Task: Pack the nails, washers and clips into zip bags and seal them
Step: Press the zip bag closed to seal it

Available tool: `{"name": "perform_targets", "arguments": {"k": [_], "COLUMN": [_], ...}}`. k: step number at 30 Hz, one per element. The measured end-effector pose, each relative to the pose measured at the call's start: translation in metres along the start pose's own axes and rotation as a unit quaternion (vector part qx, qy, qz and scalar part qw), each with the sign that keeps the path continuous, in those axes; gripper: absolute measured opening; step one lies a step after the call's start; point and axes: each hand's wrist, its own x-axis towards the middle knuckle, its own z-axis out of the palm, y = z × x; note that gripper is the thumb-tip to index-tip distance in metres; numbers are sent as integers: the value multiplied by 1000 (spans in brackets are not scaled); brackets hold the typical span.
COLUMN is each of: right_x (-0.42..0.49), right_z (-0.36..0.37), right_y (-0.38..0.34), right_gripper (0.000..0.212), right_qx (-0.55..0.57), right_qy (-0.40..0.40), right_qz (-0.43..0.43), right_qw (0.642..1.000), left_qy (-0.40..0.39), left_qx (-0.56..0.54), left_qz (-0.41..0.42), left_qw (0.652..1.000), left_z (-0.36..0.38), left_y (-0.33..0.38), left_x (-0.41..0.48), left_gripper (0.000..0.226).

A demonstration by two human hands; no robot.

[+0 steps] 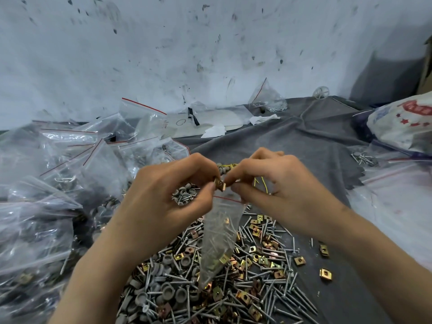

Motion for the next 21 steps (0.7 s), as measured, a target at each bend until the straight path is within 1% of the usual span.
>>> {"name": "perform_targets", "arguments": {"k": [5, 8, 11, 15, 17, 18, 20, 21], "right_x": [-2, -3, -5, -5, -4, -3, -1, 0], "right_z": [-4, -7, -7, -5, -3, -2, 4, 9], "right_y": [-3, -3, 1, 3, 4, 6, 16, 24], "right_gripper": [20, 23, 10, 7, 8, 8, 6, 9], "right_qx": [10, 3, -1, 25, 44, 71, 149, 165], "right_qy": [12, -6, -5, 23, 55, 87, 161, 186], "right_qz": [5, -12, -43, -40, -36, -27, 19, 55], "right_qw": [1000, 1000, 999, 999, 997, 993, 975, 967], "left_qy": [15, 25, 16, -3, -11, -12, -7, -3], "left_qx": [0, 17, 60, 100, 108, 108, 109, 113], "left_qz": [2, -7, -12, -15, -16, -18, -19, -20], "left_qw": [1000, 1000, 998, 995, 994, 994, 994, 993], "left_z": [1, 0, -1, -2, -2, -2, -2, -3], "left_y": [2, 1, 0, -2, -2, -2, -4, -4], "left_x": [0, 0, 1, 0, 0, 0, -1, -1], "left_gripper": [14, 18, 24, 32, 29, 25, 20, 20]}}
